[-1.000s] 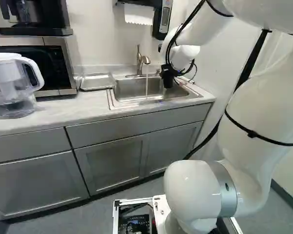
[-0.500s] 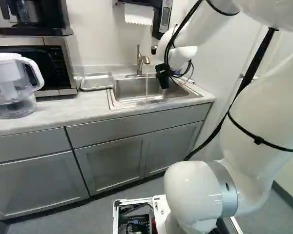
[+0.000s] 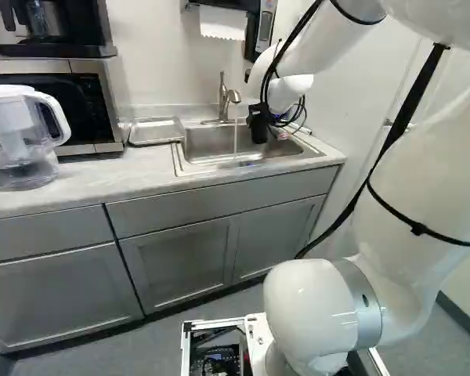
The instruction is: Rinse the cup and place it in the tray
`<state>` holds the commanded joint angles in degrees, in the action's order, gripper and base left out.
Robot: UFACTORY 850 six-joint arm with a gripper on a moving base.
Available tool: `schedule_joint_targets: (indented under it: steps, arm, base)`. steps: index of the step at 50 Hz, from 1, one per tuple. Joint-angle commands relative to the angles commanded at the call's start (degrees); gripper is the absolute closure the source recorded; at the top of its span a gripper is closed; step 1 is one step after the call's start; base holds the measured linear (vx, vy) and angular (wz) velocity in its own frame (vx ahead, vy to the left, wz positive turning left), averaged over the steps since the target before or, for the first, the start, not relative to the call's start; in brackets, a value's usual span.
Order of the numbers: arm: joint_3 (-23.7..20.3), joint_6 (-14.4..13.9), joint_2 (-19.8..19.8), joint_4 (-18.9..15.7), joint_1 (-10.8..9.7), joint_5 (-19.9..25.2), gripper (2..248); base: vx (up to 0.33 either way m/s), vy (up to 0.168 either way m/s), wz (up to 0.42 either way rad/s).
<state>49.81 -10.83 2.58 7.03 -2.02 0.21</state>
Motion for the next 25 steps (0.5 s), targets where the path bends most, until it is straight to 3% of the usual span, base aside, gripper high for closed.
schedule_joint_targets:
  steps: [25]
  arm:
    - [0.0, 0.0, 0.1, -1.2, 2.0, -5.3, 130]
  base:
    - [0.0, 0.0, 0.0]
